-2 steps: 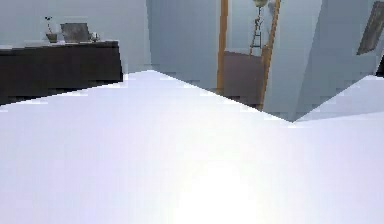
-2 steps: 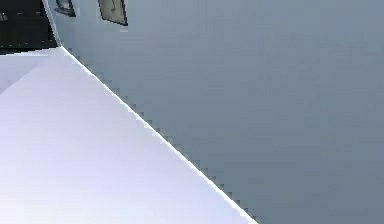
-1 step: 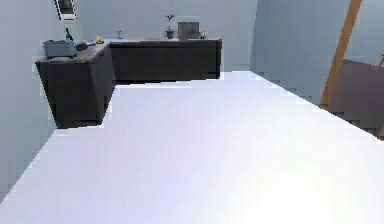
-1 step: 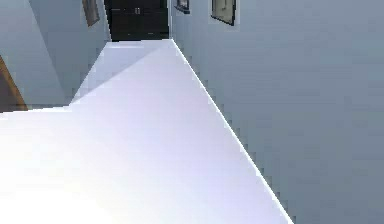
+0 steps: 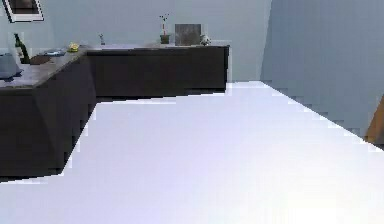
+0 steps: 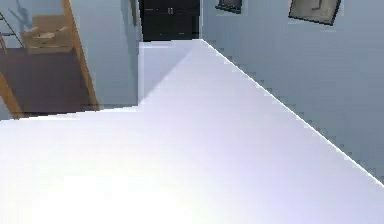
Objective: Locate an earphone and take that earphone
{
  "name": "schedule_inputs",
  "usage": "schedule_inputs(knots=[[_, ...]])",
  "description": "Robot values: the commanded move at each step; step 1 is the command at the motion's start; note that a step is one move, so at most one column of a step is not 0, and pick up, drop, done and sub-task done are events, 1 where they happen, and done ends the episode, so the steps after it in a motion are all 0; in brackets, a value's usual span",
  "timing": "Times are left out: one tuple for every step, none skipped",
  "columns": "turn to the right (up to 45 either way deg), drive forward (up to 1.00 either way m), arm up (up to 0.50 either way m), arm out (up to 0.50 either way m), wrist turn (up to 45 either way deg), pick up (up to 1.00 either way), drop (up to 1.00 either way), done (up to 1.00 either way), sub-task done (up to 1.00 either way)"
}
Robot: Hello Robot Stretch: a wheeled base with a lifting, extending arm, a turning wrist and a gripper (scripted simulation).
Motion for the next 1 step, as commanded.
schedule_inputs(knots=[[0.0,1.0,0.0,0.0,0.0,0.0,0.0,0.0,0.0]])
